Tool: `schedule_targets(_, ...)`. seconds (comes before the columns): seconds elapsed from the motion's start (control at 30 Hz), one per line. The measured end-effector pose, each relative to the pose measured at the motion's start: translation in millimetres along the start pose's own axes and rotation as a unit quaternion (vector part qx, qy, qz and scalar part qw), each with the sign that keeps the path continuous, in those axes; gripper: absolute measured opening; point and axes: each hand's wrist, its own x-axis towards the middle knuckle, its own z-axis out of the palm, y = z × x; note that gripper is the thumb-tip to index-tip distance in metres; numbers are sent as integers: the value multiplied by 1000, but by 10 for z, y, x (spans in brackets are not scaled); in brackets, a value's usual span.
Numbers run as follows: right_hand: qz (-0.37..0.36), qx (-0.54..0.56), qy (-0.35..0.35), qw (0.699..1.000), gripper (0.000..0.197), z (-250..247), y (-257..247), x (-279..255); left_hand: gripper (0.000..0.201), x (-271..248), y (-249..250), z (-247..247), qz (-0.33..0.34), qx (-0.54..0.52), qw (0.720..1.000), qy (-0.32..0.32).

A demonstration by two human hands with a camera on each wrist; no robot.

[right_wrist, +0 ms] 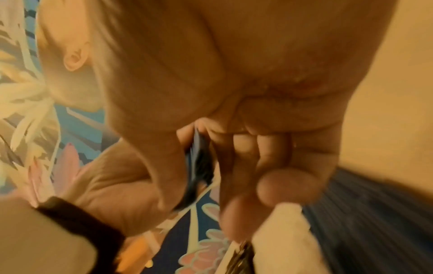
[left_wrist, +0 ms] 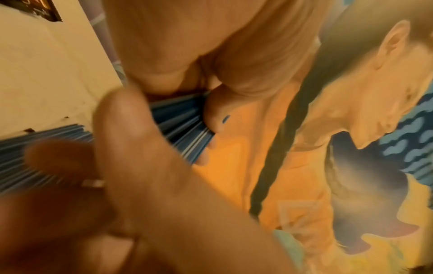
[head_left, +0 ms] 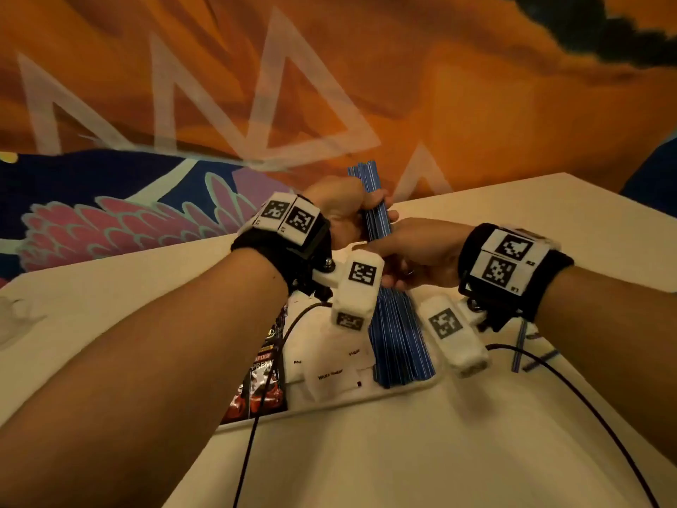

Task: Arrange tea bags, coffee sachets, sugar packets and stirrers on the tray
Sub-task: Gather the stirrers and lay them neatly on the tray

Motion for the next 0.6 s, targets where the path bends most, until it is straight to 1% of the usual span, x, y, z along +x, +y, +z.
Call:
schedule_targets(0.07,24,-49,14,998,38,-154,61,22,28,151,-41,-43,-43,21,999,14)
schedule_targets(0.1,32,-67,29,997,40,-231,95,36,29,238,-91,-74,-68,40,997,26)
schedule_targets(0.17,47,-101,66,992,40,-365,168,76,24,379,-205,-124,-123,107,985,49)
schedule_targets(0.23,58,-125,95,986,35,-464,240,122,17,438,-322,-131,-161,157,973,58)
schedule_targets(0.3,67,-141,106,982,30,-532,313,173,18,534,-431,-144,-162,187,967,64)
schedule_targets(0.37,74,-154,103,980,27,-568,371,219,18,622,-510,-136,-165,225,957,75)
schedule_targets(0.4,75,-158,100,980,25,-580,392,241,15,654,-529,-141,-179,227,955,72)
schedule_targets(0.47,75,-164,96,979,23,-592,423,285,6,693,-546,-123,-187,220,953,86)
schedule_targets(0.53,77,-169,95,978,21,-592,443,324,9,751,-571,-116,-183,253,946,92)
schedule_targets(0.57,78,-170,95,978,21,-589,450,345,7,817,-601,-126,-182,266,943,87)
schedule_targets(0.6,78,-170,96,978,21,-589,458,363,12,834,-612,-130,-196,261,942,75)
